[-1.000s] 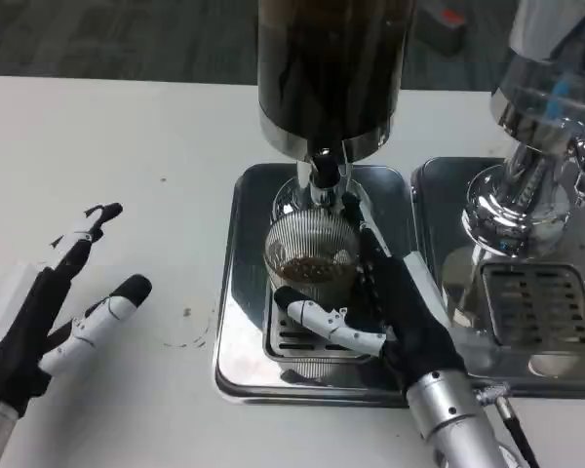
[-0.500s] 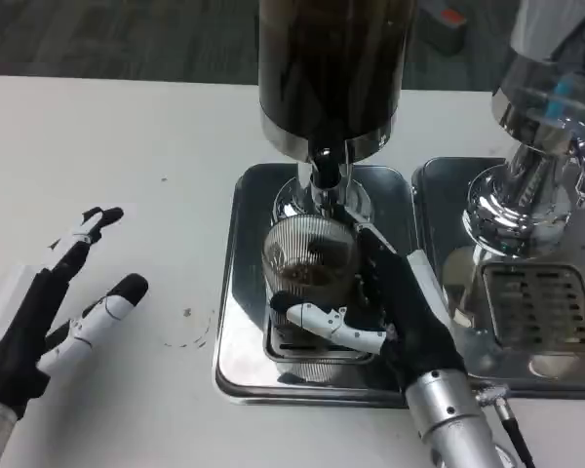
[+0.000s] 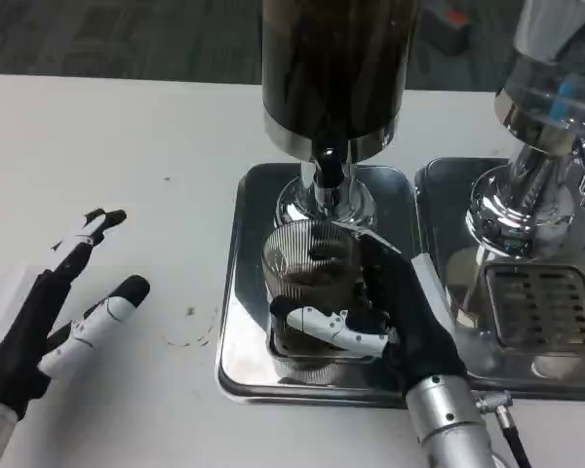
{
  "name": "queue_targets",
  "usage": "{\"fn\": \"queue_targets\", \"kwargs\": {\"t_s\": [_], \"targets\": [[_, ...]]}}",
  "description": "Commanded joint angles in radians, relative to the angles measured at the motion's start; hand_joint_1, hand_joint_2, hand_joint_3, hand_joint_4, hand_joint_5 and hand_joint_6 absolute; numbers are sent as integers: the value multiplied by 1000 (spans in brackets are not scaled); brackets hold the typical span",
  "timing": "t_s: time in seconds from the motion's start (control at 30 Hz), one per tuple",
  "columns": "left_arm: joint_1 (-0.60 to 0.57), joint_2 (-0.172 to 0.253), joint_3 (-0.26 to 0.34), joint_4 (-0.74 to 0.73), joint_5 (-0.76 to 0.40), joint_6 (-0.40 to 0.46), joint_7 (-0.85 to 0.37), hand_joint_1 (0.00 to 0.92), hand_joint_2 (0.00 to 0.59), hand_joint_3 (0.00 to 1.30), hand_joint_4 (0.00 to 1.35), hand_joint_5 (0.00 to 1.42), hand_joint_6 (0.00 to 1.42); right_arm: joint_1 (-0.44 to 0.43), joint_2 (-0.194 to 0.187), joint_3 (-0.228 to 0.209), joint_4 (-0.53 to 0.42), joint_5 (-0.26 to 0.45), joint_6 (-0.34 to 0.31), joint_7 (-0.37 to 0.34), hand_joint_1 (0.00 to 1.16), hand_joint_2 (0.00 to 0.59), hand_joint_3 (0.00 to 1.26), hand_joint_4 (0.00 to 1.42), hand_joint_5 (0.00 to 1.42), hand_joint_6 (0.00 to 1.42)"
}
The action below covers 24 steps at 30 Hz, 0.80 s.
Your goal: Grasp the cup under the faucet to collect the drink, then remove the cup.
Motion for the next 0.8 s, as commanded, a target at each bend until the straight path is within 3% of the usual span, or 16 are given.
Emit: {"fn": "queue_targets", "kwargs": {"t_s": [0.03,0.27,0.8], "targets": [[-7,10,-11,7,-8,2,-18,0,145,127,0,86,0,28,11,-8,-22,-12,-4,-40,1062,218,413,539,633,864],[-18,6,-22,14,1,-3,-22,0,144,127,0,86,0,30,14,-14,-48,-17,-13,-71,1070,211,445,571,731,947],[-25,6,-44,22,-7,-6,-27,0,144,136,0,86,0,49,13,-17,-68,-24,-21,-95,1075,200,469,595,794,1016]]}}
